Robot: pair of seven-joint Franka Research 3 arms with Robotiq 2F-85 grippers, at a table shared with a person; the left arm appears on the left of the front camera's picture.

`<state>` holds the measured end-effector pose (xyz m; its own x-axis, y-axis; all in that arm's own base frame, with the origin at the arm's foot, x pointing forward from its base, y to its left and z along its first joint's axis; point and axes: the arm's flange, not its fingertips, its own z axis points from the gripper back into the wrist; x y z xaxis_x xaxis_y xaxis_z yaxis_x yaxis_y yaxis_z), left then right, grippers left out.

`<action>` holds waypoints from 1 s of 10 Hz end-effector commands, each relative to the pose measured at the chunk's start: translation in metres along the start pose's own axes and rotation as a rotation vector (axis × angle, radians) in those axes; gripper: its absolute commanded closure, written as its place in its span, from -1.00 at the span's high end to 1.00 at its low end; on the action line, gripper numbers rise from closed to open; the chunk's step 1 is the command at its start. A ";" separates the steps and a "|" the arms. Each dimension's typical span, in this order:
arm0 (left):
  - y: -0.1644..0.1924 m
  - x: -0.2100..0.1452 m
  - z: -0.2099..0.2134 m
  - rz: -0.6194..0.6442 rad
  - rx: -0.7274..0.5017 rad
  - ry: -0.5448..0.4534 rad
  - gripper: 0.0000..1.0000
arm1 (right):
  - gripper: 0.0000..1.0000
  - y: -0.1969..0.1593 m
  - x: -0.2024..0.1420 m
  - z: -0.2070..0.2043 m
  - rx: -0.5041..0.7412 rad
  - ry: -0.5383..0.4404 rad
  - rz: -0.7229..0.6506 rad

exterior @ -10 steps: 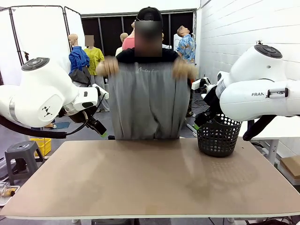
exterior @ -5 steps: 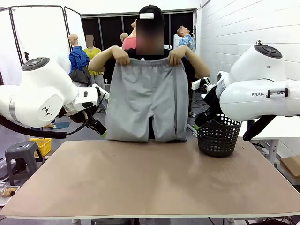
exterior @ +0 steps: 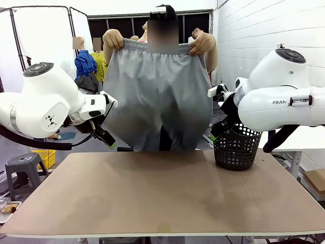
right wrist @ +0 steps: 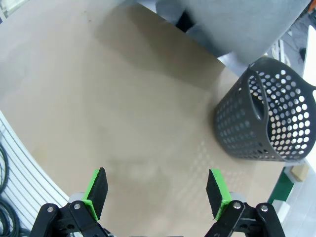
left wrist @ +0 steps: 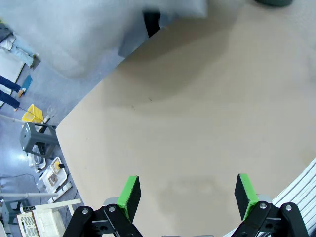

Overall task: Fold the training pants.
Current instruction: Grab both ends of the Training pants handed by a person.

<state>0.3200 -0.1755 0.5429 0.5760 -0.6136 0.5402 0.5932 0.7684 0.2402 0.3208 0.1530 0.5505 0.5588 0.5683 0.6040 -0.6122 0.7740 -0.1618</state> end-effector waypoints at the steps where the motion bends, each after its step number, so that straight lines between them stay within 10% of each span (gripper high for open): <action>1: 0.000 0.000 -0.001 -0.006 -0.004 0.000 1.00 | 1.00 0.000 0.000 -0.002 0.000 0.005 0.003; 10: 0.000 0.000 -0.001 -0.006 -0.004 0.000 1.00 | 1.00 0.000 0.000 -0.002 0.000 0.005 0.003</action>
<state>0.3200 -0.1755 0.5429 0.5760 -0.6135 0.5402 0.5932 0.7684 0.2402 0.3208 0.1530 0.5505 0.5588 0.5683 0.6040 -0.6122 0.7740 -0.1618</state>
